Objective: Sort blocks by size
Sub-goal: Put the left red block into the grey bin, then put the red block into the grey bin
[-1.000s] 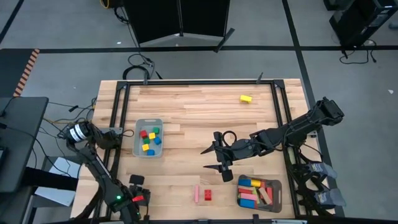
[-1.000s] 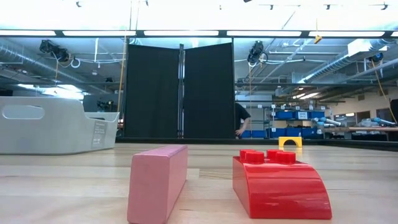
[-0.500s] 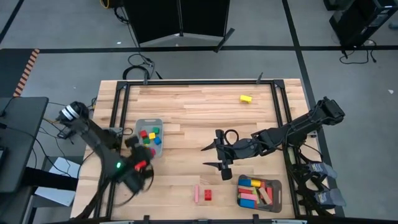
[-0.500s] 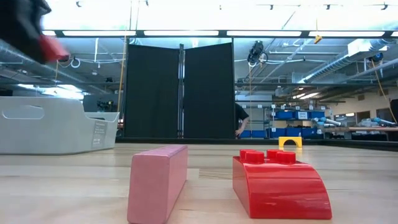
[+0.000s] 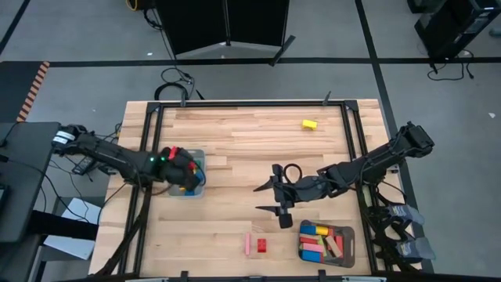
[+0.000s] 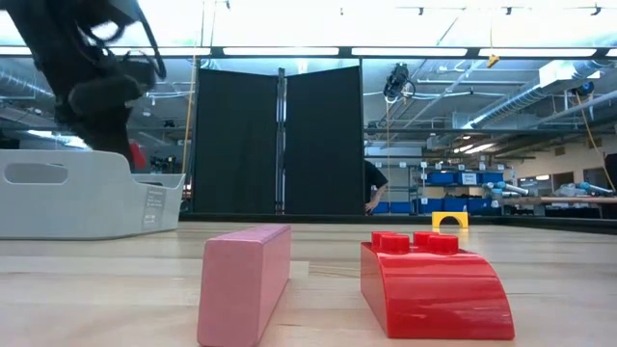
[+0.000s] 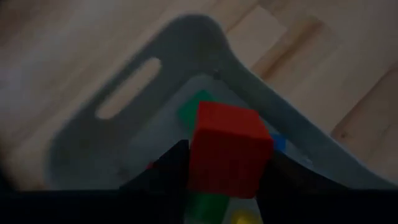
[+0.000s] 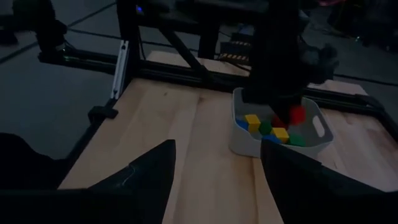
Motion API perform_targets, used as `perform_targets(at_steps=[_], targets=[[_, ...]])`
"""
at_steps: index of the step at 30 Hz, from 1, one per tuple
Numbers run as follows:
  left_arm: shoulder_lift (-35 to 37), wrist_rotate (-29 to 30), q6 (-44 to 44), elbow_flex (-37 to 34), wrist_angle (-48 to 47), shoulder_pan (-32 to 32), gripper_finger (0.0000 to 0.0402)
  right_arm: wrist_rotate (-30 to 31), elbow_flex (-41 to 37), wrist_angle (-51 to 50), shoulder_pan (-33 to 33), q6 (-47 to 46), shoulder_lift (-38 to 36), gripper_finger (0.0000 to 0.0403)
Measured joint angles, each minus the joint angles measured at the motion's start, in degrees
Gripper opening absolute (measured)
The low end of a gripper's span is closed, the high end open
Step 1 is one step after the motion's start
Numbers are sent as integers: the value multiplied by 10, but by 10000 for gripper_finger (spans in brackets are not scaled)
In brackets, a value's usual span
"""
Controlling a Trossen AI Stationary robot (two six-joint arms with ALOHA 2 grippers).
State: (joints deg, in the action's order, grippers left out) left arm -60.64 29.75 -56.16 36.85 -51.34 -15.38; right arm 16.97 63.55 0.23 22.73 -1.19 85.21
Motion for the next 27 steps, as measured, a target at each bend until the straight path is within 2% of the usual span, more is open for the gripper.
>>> perform_targets(at_steps=[3, 7, 11, 15, 21, 24, 27], targets=[[17, -12, 26, -27, 58, 23, 196, 0, 0, 2, 4, -3, 0, 247], [18, 3, 48, -26, 79, 26, 258, 0, 0, -3, 5, -23, 0, 247], [18, 16, 67, -17, 86, 26, 293, -2, 0, -11, 5, -49, 8, 247], [18, 33, 89, -15, 125, 15, 302, -42, 0, -17, 9, -76, 43, 248], [8, 54, 210, -16, 352, -39, 291, -105, 4, -21, 29, -158, 117, 259], [-6, 52, 255, -16, 431, -64, 281, -107, 32, -46, 52, -187, 150, 269], [-17, 57, 259, -17, 454, -88, 272, -89, 80, -85, 75, -208, 184, 284]])
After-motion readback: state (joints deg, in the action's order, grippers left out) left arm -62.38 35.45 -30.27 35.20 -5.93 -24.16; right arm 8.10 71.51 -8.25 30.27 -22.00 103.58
